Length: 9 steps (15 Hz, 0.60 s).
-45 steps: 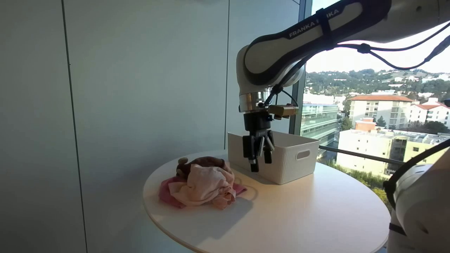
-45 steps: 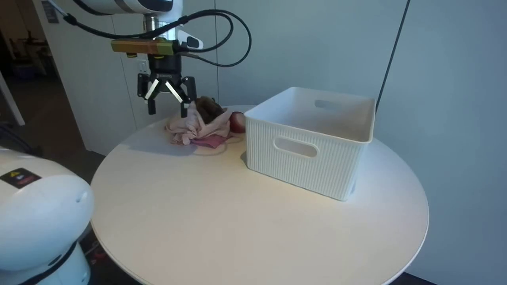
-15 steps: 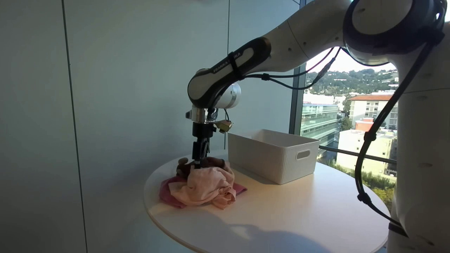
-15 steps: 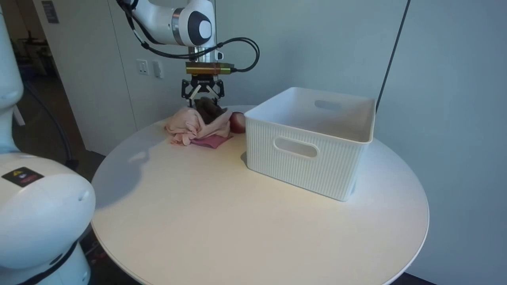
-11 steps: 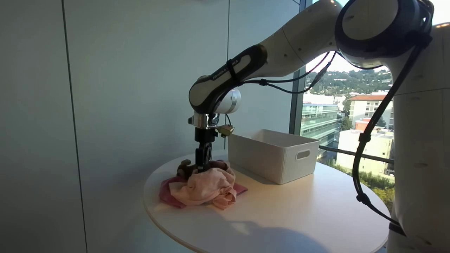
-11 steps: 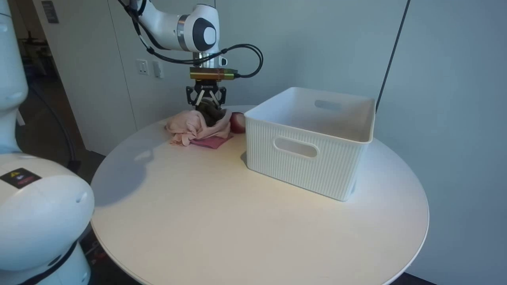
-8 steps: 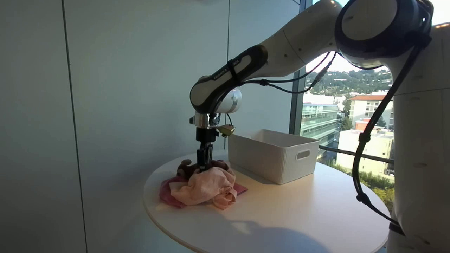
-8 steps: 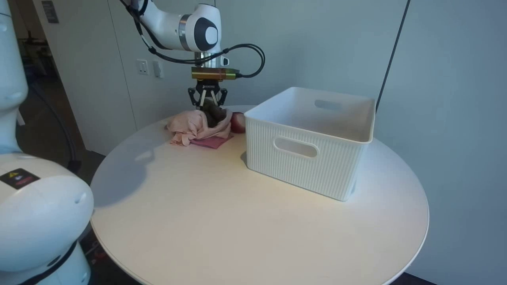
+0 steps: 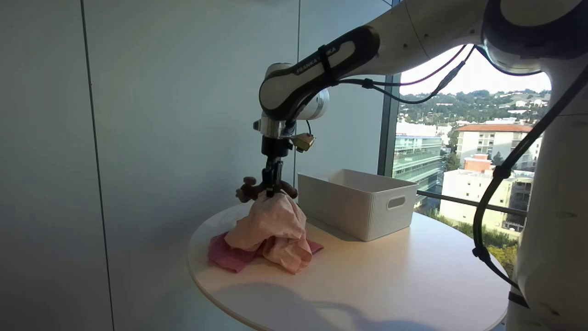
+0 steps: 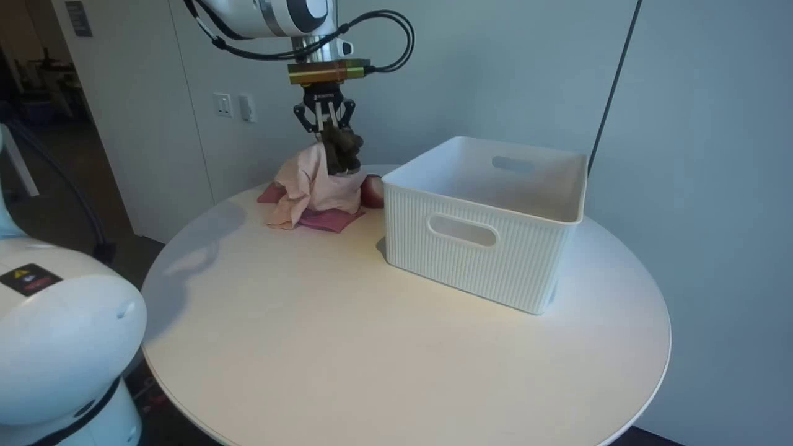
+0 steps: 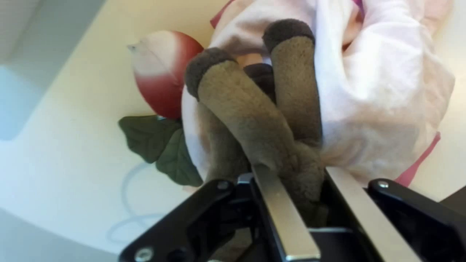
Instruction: Move the clothes to the box
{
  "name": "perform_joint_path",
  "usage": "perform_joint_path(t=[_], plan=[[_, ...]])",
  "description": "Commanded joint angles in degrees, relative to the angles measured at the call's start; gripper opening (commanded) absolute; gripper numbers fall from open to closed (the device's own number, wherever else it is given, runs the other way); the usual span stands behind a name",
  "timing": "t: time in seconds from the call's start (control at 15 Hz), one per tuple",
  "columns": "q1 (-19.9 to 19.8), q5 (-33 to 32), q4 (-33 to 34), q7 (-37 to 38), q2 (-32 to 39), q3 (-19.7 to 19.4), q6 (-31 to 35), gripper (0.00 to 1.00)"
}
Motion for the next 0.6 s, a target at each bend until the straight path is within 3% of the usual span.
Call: perform_joint_path(t=[0.0,0.33,0.53], plan=[[-0.30,-5.93,-6.24,7.98,-13.25,0.29,0.60,0.11],[-2.71,-13.87,-11.74,19.62,-28.95,0.76,-6.85,0.11],[-5.46,-18.14,-14.54,22.58,-37.82,-0.40,-13.11,0.10]])
